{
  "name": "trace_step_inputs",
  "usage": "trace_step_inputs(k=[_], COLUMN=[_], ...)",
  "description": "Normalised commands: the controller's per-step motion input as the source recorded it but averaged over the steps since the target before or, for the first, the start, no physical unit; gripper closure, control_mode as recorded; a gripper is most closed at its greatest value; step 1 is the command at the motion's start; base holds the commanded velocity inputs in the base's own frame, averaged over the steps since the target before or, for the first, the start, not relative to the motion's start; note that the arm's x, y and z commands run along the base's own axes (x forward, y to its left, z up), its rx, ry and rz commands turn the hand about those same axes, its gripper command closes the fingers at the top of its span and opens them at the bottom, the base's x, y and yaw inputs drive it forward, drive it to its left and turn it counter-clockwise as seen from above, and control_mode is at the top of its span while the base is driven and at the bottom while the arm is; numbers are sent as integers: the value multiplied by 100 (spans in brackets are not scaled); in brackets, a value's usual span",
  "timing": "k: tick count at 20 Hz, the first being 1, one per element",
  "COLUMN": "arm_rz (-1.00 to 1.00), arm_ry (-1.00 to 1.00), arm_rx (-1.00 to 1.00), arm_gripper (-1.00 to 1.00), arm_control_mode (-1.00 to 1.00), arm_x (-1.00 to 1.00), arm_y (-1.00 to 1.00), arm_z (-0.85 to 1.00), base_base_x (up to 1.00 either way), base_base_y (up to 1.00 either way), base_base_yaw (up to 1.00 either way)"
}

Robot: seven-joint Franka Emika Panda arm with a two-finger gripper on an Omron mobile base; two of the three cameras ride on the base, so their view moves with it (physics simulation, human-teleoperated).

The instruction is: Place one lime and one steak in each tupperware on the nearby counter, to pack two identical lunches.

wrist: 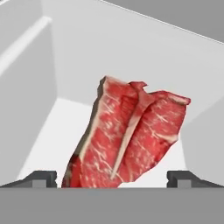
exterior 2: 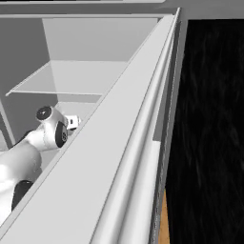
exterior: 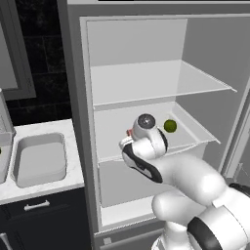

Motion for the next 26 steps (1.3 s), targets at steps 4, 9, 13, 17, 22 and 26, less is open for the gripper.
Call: trace_step_inputs(k=[4,9,13,17,22,26], arm_rz=[5,6,6,7,4,4], arm_ry=[0,0,0,0,-5,-11], arm_rx=[0,-2,-7,-4,-1,-3], arm_gripper=[-100,-100,-100,-100,-100,-100], arm_control_mode=[-100,-100,-100,-100,-100,-100], arm_x=[47,34,0,2,0,-1], arm_y=[6,11,25,11,0,0], arm_z=[-27,-28,-10,-6,2,0], base_base_x=[0,0,0,0,0,0], base_base_y=[0,0,0,0,0,0], base_base_yaw=[0,0,0,0,0,0])
